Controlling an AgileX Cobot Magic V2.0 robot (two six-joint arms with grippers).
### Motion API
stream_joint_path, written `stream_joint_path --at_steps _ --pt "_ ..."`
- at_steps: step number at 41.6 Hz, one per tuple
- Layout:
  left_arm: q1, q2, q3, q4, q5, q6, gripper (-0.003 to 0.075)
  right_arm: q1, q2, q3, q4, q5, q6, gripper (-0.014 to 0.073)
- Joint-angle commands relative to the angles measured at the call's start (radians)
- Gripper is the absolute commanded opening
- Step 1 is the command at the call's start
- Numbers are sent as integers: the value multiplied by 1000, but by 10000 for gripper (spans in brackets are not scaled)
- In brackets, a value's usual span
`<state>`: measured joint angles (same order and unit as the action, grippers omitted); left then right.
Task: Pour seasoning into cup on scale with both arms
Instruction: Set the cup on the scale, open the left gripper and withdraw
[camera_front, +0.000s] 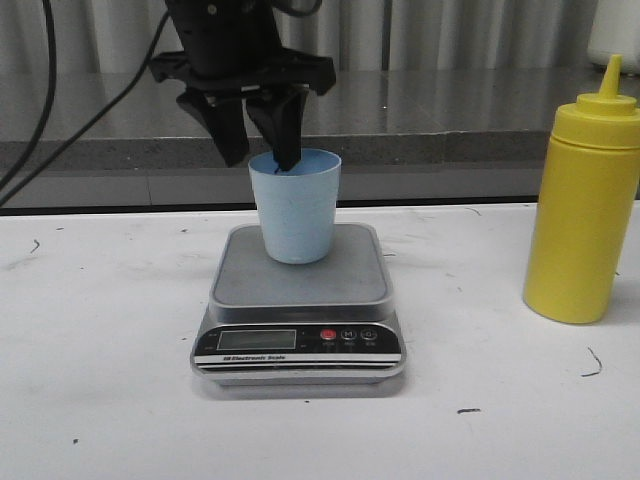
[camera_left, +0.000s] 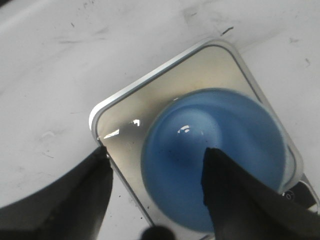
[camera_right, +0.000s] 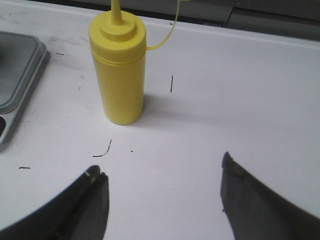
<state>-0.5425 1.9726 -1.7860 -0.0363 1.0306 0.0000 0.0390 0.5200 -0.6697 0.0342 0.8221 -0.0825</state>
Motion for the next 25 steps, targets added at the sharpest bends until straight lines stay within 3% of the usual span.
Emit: stream_joint_path --at_steps 1,11,25 --pt "-7 -135 -32 -1 -3 -11 407 -6 11 -33 -9 -62 -10 500" --pt "-7 -339 23 36 8 -11 407 -6 11 -33 -9 -62 -10 500" --pt "-7 -671 261 64 -48 -25 407 -6 11 -33 -9 -62 -10 500"
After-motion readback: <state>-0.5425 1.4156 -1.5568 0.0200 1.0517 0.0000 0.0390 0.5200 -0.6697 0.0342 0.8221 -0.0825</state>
